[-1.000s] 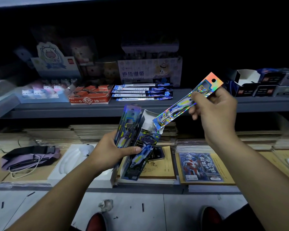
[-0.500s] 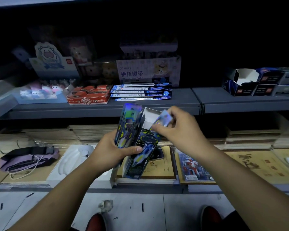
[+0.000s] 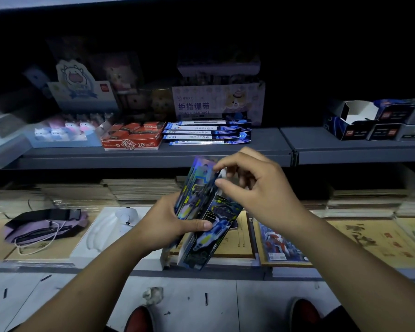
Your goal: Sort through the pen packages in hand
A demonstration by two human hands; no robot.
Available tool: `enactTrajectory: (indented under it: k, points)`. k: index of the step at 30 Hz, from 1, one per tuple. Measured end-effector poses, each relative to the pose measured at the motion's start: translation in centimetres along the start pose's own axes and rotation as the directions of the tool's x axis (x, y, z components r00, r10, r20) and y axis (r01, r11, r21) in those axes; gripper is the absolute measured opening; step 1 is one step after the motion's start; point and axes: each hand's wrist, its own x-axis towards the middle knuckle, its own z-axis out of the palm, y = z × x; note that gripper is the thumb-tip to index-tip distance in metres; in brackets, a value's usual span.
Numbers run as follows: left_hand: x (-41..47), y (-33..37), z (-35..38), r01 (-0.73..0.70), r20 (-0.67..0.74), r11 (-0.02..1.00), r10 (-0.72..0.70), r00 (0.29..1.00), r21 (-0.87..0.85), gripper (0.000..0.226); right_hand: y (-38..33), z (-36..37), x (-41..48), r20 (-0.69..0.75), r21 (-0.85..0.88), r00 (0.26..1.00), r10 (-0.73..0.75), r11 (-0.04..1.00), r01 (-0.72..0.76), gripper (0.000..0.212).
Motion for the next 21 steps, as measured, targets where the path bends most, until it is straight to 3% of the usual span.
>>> enactTrajectory:
  k: [14, 21]
  points:
    - [0.2, -0.9, -0.4, -0.006, 0.046, 0.997, 0.003, 0.999, 0.071, 0.042, 0.5, -1.1, 0.5, 0.209, -0.095, 0.973, 0.097, 0.992, -0.079, 0.019]
    - [0.4, -0.9, 0.0, 0.006, 0.056, 1.000, -0.007, 0.998, 0.016, 0.042, 0.9, -1.2, 0.7, 0.066, 0.088, 0.994, 0.084, 0.992, -0.090, 0.007]
